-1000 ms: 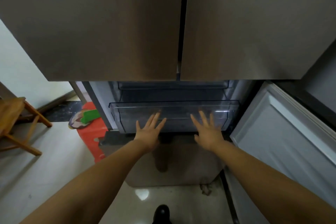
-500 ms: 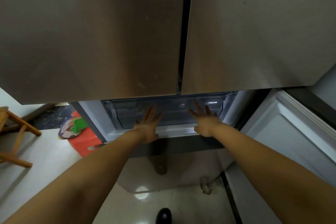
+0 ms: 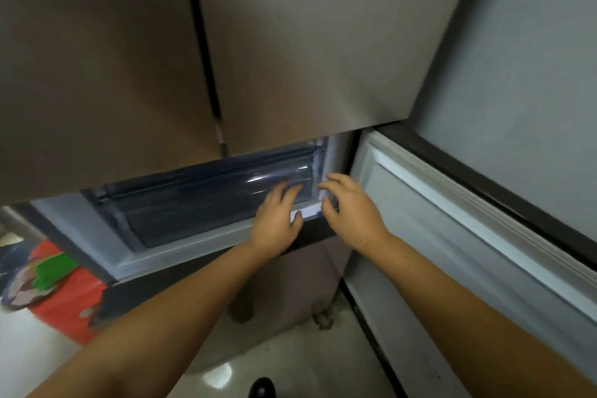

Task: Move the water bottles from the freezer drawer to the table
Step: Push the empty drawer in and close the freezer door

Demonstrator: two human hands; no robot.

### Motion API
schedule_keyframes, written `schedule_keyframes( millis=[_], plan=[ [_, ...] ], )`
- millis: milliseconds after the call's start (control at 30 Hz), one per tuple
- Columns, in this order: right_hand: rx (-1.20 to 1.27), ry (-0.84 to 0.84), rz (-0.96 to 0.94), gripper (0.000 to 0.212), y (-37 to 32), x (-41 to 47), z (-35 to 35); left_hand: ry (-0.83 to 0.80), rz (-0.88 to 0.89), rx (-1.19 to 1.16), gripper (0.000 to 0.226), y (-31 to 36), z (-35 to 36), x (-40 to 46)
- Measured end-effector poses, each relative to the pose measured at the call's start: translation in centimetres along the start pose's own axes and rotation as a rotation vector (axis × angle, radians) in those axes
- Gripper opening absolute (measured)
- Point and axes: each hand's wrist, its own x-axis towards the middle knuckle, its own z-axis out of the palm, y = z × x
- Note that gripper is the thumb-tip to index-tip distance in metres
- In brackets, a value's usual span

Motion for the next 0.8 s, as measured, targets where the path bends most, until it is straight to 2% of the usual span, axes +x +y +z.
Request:
schedule_keyframes(
  millis=[133,233,300,367,400,533,633,800],
  plan=[
    [-0.11,0.386,-0.103,0.041,1.4,-6.8,-9.6,0.06,0.335,-0.143,0.057,10.8,1.7,0.7],
    [-0.342,0.512,0.025,0.038,4.6,-12.7,-16.8,0.131,0.629,-0.144,0.058,19.9,2.9,0.2],
    [-0.481,0.428,0.276,0.037,7.6,-16.0,-20.0,0.092,0.737,-0.093,0.056,24.9,3.6,-0.3],
    [-0.567,0.238,0.557,0.038,10.0,-19.0,-21.3,-0.045,0.752,0.019,0.05,28.2,4.6,-0.8],
    [-0.586,0.157,0.635,0.041,10.7,-20.7,-21.6,-0.087,0.732,0.073,0.047,29.5,5.2,-1.4],
    [-0.535,0.124,0.618,0.048,10.6,-22.2,-21.5,-0.052,0.621,0.1,0.04,30.5,5.9,-2.4],
    [-0.479,0.088,0.642,0.051,9.2,-22.6,-21.3,-0.093,0.586,0.105,0.039,30.3,5.0,-3.3],
    [-0.433,-0.081,0.678,0.057,5.3,-23.2,-20.4,-0.138,0.54,0.054,0.035,28.7,3.5,-5.5]
  ],
)
